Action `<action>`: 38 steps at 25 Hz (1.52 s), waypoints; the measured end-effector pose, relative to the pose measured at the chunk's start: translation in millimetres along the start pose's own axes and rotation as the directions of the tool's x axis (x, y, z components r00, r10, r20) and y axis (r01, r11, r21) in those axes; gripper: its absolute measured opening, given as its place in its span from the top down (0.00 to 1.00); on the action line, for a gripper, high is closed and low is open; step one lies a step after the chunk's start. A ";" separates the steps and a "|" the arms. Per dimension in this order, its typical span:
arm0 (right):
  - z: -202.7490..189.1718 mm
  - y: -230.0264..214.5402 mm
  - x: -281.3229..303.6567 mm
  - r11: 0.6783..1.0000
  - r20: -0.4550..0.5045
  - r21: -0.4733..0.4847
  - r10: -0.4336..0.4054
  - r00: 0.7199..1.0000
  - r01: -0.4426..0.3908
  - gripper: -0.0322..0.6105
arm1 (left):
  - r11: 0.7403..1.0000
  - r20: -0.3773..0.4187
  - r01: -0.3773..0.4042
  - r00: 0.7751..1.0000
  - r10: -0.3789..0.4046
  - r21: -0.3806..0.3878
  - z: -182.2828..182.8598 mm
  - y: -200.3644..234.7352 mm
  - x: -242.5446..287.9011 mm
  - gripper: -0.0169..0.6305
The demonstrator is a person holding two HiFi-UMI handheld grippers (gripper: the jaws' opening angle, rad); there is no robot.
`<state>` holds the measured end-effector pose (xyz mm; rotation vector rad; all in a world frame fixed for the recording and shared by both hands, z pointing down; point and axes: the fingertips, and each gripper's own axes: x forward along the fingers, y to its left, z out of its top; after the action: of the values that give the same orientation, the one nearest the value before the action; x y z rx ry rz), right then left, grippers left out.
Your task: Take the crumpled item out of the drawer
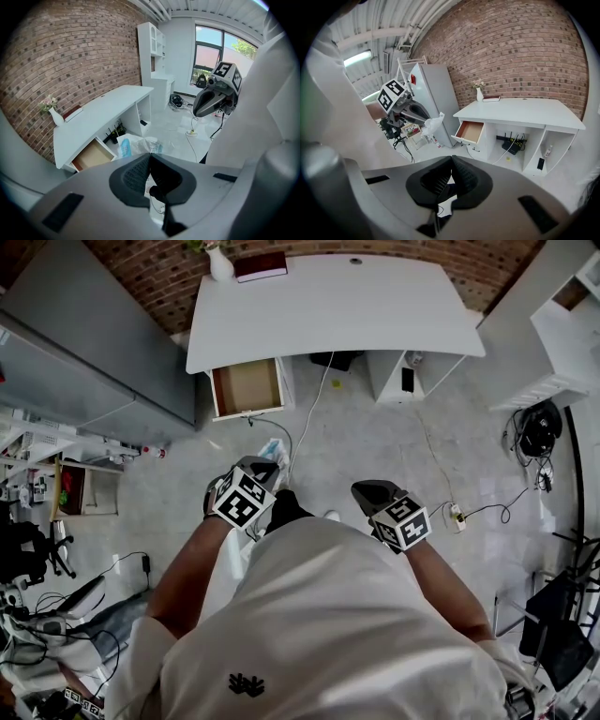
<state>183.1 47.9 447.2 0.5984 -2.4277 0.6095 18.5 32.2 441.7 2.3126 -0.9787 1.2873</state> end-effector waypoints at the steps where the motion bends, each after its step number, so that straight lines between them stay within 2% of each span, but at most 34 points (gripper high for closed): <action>1: -0.2 0.2 -0.4 1.000 0.000 -0.001 0.001 1.000 -0.001 0.90 | 1.000 -0.002 -0.003 1.000 0.003 0.006 0.5 -0.4 0.1 0.94; 38: -21.0 20.9 15.2 0.999 -0.018 0.015 0.029 0.999 -0.029 0.90 | 1.000 -0.042 -0.001 0.999 0.002 0.009 -32.3 -6.8 0.2 0.94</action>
<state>169.2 71.7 466.0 0.5621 -2.4212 0.6429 3.3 55.3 459.7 2.2828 -0.9632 1.3381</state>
